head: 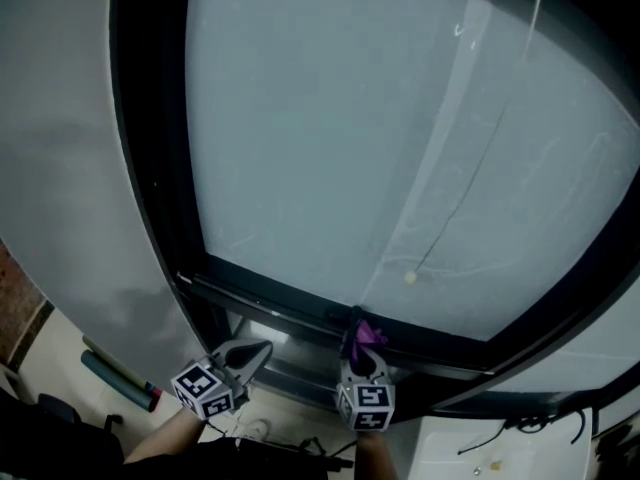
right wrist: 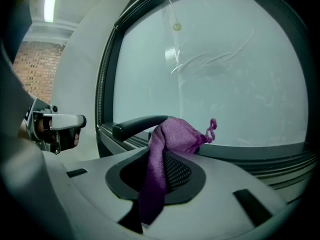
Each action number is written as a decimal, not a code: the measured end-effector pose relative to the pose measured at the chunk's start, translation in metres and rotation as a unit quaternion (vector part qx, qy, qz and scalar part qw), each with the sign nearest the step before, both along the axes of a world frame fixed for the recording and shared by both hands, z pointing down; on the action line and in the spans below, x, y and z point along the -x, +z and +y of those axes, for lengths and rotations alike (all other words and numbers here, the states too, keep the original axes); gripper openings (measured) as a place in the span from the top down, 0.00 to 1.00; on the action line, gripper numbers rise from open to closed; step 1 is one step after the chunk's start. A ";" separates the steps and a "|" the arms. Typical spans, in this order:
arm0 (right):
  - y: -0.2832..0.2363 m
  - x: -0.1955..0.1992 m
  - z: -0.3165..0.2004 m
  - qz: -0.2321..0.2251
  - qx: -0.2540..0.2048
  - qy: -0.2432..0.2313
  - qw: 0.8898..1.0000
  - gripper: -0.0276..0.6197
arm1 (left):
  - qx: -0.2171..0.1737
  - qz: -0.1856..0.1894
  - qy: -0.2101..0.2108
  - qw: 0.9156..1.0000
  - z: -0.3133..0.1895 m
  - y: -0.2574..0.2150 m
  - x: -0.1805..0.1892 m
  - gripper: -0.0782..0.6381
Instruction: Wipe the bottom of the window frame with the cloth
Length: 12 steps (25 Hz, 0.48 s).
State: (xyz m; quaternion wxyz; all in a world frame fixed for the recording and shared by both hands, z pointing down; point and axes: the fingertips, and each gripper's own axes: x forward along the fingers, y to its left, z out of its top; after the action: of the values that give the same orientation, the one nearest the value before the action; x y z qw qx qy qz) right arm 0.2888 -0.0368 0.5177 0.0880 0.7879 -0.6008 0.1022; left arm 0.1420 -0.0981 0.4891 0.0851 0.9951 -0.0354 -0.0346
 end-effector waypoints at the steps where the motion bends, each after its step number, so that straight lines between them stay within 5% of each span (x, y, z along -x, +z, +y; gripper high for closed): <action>1: 0.001 0.003 0.000 0.002 -0.001 -0.001 1.000 0.84 | 0.001 -0.001 0.000 1.000 0.001 0.001 0.001 0.89; 12: 0.014 0.019 -0.003 -0.016 -0.018 0.031 0.999 0.84 | -0.011 -0.001 0.037 0.999 -0.001 0.001 0.004 0.89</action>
State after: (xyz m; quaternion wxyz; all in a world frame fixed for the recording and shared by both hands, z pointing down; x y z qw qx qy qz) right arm 0.2699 -0.0398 0.5315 0.0613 0.8058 -0.5793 0.1064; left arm 0.1382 -0.0989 0.4897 0.0752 0.9967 0.0014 -0.0306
